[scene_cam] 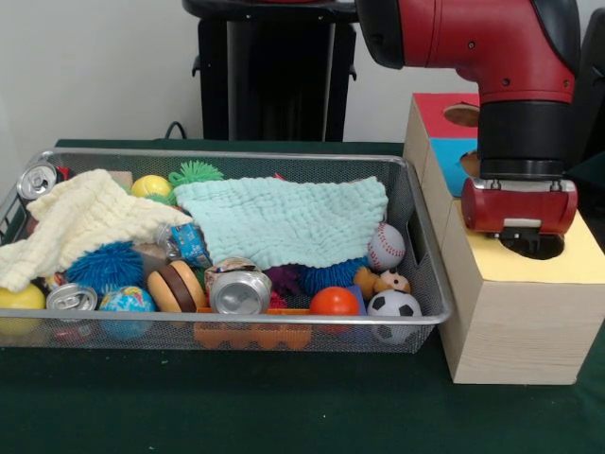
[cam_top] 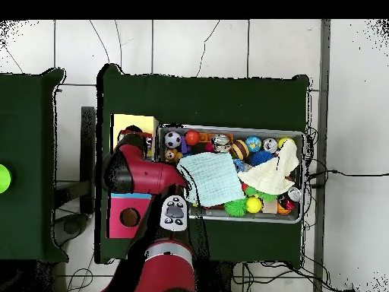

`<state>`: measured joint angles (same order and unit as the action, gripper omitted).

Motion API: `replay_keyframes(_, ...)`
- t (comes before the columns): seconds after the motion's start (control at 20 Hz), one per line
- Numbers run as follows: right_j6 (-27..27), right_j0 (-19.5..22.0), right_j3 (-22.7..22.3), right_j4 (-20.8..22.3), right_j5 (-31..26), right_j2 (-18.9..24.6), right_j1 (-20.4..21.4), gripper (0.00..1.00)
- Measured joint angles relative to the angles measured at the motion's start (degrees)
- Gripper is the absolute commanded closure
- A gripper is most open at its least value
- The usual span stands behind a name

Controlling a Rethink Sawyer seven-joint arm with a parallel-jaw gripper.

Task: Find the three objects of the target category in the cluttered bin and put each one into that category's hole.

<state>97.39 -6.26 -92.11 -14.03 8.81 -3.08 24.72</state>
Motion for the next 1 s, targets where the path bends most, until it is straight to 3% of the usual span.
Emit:
replay_keyframes(0.7,0.0,0.0,-0.6,0.0,-3.2,0.0,0.8,1.0)
replay_keyframes(1.0,0.0,-0.1,-3.5,0.0,-11.7,0.0,6.1,1.0)
